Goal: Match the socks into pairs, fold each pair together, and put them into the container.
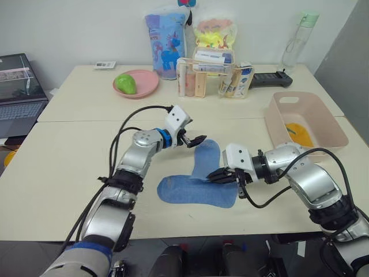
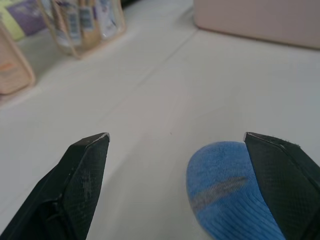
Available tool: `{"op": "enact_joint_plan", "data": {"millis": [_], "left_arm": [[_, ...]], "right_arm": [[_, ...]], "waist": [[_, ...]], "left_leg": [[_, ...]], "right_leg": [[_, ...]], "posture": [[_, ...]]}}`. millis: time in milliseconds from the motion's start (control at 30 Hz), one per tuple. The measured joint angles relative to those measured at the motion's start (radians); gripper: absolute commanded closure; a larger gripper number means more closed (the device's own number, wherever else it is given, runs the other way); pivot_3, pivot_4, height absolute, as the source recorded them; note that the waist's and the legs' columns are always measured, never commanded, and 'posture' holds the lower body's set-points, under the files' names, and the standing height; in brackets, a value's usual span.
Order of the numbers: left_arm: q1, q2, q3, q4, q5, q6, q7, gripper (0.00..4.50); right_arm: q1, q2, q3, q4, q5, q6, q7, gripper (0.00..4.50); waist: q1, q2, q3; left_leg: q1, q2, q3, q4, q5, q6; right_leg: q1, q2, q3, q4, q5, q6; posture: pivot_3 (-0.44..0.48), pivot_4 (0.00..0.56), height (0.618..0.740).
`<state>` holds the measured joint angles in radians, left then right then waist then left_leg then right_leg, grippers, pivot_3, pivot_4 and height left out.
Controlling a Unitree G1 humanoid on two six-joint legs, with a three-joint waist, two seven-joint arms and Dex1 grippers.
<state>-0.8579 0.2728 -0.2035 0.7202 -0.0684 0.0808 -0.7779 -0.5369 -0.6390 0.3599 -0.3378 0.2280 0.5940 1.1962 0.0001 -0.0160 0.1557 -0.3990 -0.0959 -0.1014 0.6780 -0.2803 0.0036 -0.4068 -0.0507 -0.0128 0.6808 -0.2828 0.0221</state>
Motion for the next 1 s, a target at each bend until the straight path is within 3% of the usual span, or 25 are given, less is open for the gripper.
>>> {"op": "enact_joint_plan", "data": {"millis": [67, 233, 533, 700, 833, 900, 1000], "left_arm": [[-0.024, -0.017, -0.025, 0.097, 0.038, -0.04, -0.002, 0.0], [-0.077, -0.04, -0.052, 0.235, 0.106, -0.114, -0.012, 1.53], [-0.058, -0.031, -0.027, 0.248, 0.111, -0.157, -0.022, 4.36], [0.035, 0.03, 0.035, 0.131, 0.099, -0.131, 0.021, 4.47], [0.166, 0.081, 0.104, -0.06, 0.07, -0.067, 0.061, 4.47], [0.231, 0.073, 0.135, -0.165, 0.045, -0.017, 0.098, 4.47], [0.369, -0.016, 0.219, -0.414, 0.001, 0.114, 0.259, 4.47]], "right_arm": [[0.001, -0.004, 0.001, -0.01, 0.005, 0.013, -0.003, 4.47], [0.008, -0.006, 0.003, -0.019, 0.017, 0.032, -0.021, 4.5], [0.015, -0.025, 0.01, -0.019, 0.017, 0.007, -0.034, 4.5], [0.013, -0.065, 0.016, 0.062, -0.067, -0.117, -0.052, 4.5], [-0.009, -0.065, 0.015, 0.192, -0.15, -0.263, -0.088, 4.5], [-0.031, -0.066, 0.015, 0.259, -0.181, -0.333, -0.096, 4.5], [-0.102, -0.067, 0.034, 0.46, -0.272, -0.519, -0.11, 4.5]], "waist": [[-0.001, 0.0, 0.0], [-0.001, -0.001, 0.0], [-0.003, -0.001, 0.0], [-0.007, -0.001, 0.0], [-0.006, -0.001, 0.0], [-0.004, -0.001, 0.0], [0.001, -0.001, 0.0]], "left_leg": [[0.0, 0.0, 0.0, 0.0, 0.0, 0.0], [0.0, 0.0, 0.0, 0.0, 0.0, 0.0], [0.0, 0.0, 0.0, 0.0, 0.0, 0.0], [0.0, 0.0, 0.0, 0.0, 0.0, 0.0], [0.0, 0.0, 0.0, 0.0, 0.0, 0.0], [0.0, 0.0, 0.0, 0.0, 0.0, 0.0], [0.0, 0.0, 0.0, 0.001, 0.0, 0.0]], "right_leg": [[0.0, 0.0, 0.0, 0.0, 0.0, 0.0], [0.0, 0.0, 0.0, 0.0, 0.0, 0.0], [0.0, 0.0, 0.0, 0.001, 0.0, 0.0], [-0.001, 0.0, 0.001, 0.001, 0.0, 0.0], [-0.002, 0.0, 0.001, 0.001, 0.0, 0.0], [-0.002, 0.0, 0.001, 0.001, 0.0, 0.0], [-0.001, 0.0, 0.001, 0.0, 0.0, 0.0]], "posture": [[0.0, 0.15, 0.74], [0.0, 0.15, 0.74], [0.0, 0.15, 0.74], [0.0, 0.15, 0.74], [0.0, 0.15, 0.74], [0.0, 0.15, 0.74], [0.0, 0.15, 0.74]]}}
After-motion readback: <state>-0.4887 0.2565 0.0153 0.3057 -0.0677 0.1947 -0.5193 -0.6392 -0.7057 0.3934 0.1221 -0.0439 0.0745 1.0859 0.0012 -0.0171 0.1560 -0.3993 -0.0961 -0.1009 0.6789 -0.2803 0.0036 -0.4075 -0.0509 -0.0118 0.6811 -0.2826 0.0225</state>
